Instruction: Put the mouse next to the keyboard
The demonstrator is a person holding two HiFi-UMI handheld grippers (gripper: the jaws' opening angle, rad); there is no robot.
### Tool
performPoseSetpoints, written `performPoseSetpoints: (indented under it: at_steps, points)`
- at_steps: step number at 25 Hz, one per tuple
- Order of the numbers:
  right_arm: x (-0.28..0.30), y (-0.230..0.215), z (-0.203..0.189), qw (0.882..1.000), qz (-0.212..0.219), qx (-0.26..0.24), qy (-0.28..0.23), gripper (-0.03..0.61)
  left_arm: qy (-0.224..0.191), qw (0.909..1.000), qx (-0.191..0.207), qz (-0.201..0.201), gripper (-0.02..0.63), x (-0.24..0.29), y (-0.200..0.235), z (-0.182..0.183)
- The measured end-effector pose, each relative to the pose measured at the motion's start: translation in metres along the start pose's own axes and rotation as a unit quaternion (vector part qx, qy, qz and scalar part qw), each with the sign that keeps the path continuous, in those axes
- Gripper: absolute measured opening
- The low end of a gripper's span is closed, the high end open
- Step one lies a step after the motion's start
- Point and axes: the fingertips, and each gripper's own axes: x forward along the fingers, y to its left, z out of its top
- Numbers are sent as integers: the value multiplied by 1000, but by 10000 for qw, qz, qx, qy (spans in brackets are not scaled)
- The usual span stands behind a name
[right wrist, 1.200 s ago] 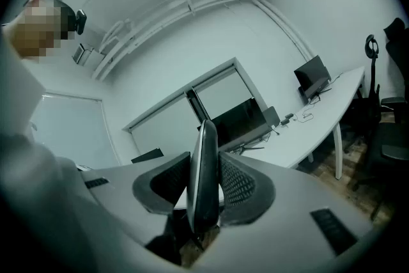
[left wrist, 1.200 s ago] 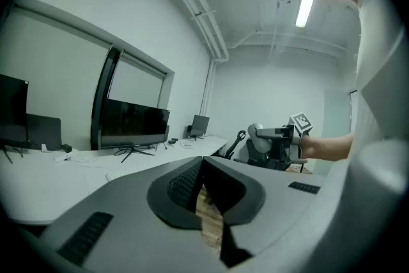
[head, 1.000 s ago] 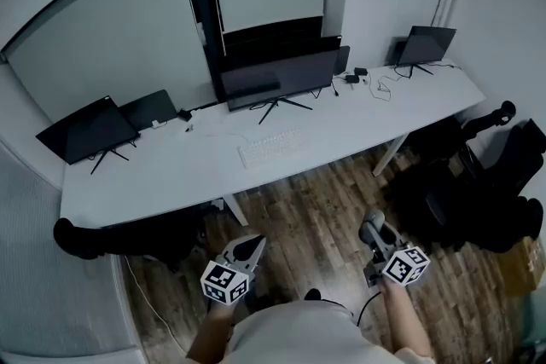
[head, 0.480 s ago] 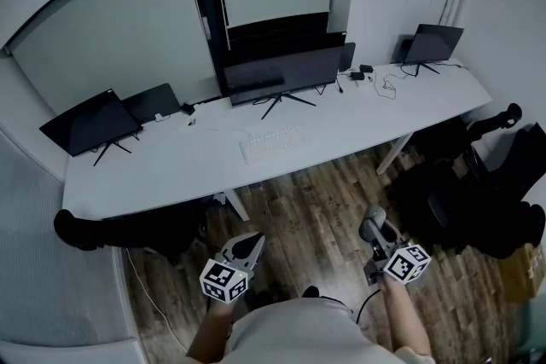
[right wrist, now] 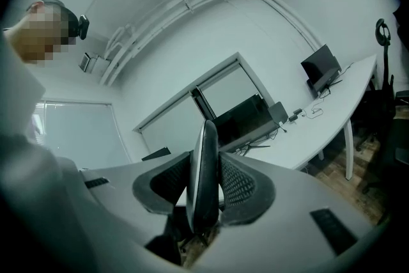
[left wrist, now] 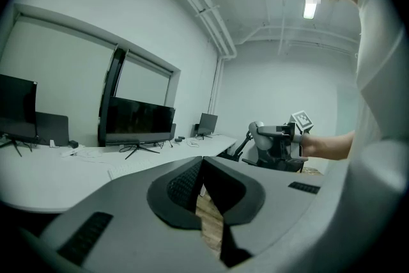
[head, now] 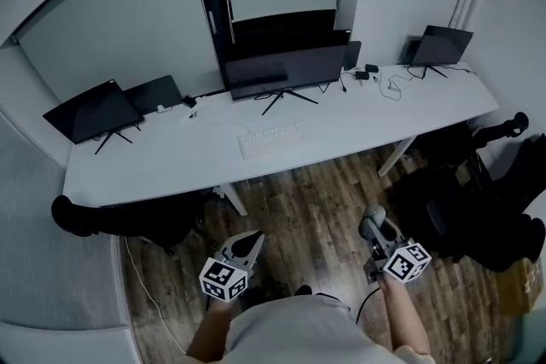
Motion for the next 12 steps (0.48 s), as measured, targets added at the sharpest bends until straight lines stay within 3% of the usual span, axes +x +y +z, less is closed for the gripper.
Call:
performPoseSetpoints:
  at_steps: [12]
  points:
    - [-2,-25,14,9992,296,-123,227,150,-34,9996,3,297,17,23,-22,1]
